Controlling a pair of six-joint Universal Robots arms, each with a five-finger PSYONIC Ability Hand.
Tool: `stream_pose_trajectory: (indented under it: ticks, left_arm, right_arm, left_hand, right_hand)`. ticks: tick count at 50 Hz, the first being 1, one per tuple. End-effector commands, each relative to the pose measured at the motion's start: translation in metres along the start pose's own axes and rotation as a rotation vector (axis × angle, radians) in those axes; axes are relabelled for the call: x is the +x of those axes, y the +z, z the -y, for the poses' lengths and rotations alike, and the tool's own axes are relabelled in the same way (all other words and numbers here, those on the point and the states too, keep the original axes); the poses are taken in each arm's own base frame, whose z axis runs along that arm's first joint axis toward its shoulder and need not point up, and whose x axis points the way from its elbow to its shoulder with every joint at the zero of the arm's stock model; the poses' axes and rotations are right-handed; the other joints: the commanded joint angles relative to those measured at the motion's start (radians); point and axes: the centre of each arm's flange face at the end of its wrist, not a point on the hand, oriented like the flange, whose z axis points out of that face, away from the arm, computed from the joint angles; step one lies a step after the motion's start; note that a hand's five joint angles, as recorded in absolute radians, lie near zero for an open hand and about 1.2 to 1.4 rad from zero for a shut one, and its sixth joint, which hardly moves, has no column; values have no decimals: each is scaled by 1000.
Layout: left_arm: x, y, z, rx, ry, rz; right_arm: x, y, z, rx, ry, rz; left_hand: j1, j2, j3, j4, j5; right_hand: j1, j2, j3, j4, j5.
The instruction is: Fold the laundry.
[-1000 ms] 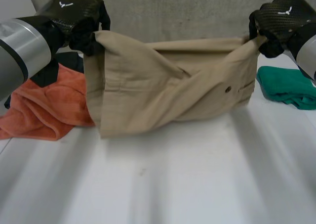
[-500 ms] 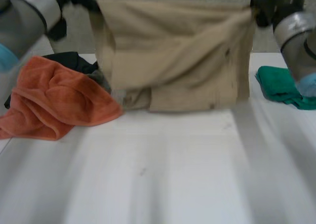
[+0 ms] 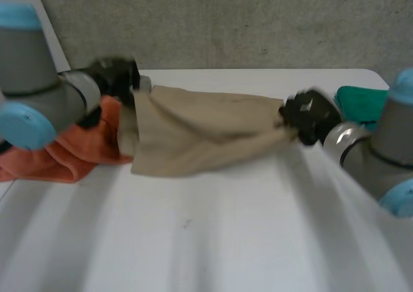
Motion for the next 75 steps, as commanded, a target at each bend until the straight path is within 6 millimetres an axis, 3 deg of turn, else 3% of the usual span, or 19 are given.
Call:
stream_pose_trajectory:
  ticks: [1,3,4,6,8,16,22,27,30,35,39,43,50,54,57,62,70,75]
  left_arm:
    - [6,26,-71,-164,96,2]
    - [3,26,-72,-178,101,26]
    - [1,25,-69,-181,98,41]
    - [-1,22,-61,-168,94,55]
    - [-3,17,-46,-128,90,62]
    - [-5,-12,8,-6,123,73]
    - [2,-45,20,1,183,54]
    - [19,-75,8,-51,255,-14]
    - [38,-94,-9,-102,286,-86]
    - [66,-123,-44,-199,302,-191]
    - [79,-136,-64,-251,291,-240]
    - [90,-142,-80,-276,279,-278]
    - [92,-125,-97,-288,284,-263]
    - [89,-109,-103,-298,288,-228]
    - [84,-92,-103,-292,292,-183]
    - [74,-60,-103,-280,303,-101]
    - [61,-21,-90,-242,339,-16]
    - [62,-10,-76,-208,373,-9]
  right_arm:
    - [-40,13,-40,-85,-30,78]
    - [-39,14,-42,-95,-29,57]
    - [-34,14,-40,-95,-22,25]
    - [-28,13,-37,-91,-12,-5]
    - [-19,10,-26,-72,-1,-45]
    - [3,-21,2,-96,48,-62]
    - [16,-47,15,-168,115,-42]
    - [18,-60,19,-199,169,-14]
    - [12,-62,19,-200,187,18]
    - [-1,-62,11,-219,204,72]
    - [-10,-63,5,-231,218,114]
    - [-21,-64,-2,-245,221,167]
    - [-37,-53,-17,-248,191,203]
    - [-38,-39,-26,-213,165,171]
    - [-36,-28,-31,-177,142,131]
    - [-33,-14,-40,-149,102,81]
    - [-36,-6,-47,-163,76,74]
    - [-35,0,-48,-154,78,53]
  left_hand:
    - [24,-36,-27,-35,-23]
    - [-178,-239,-230,-237,-225]
    - [-427,-487,-478,-486,-473]
    - [-686,-746,-738,-745,-733]
    - [-959,-1019,-1011,-1018,-1006]
    - [-964,-1024,-1016,-1023,-1011]
    - [-964,-1024,-1016,-1023,-1011]
    - [-943,-1003,-995,-1002,-990]
    - [-761,-822,-813,-820,-808]
    - [-386,-446,-438,-445,-433]
    - [-224,-284,-276,-283,-271]
    - [-250,-310,-301,-309,-297]
    - [-446,-506,-498,-505,-493]
    - [-581,-642,-633,-641,-628]
    - [-737,-797,-789,-796,-784]
    - [-767,-827,-818,-826,-813]
    - [-811,-871,-862,-870,-858]
    - [-808,-868,-859,-867,-855]
  right_hand:
    - [-491,-474,-476,-483,-478]
    - [-642,-625,-627,-634,-628]
    - [-784,-768,-770,-777,-771]
    - [-971,-954,-956,-963,-958]
    - [-971,-954,-956,-963,-958]
    - [-971,-954,-956,-963,-958]
    - [-971,-954,-956,-963,-958]
    - [-971,-954,-956,-963,-958]
    - [-880,-864,-866,-873,-867]
    - [-485,-468,-470,-477,-471]
    - [-226,-210,-212,-218,-213]
    - [-143,-126,-128,-135,-130]
    - [-187,-170,-172,-179,-174]
    - [-427,-411,-413,-420,-414]
    - [-501,-485,-487,-493,-488]
    - [-542,-526,-528,-535,-529]
    - [-542,-526,-528,-535,-529]
    - [-542,-526,-528,-535,-529]
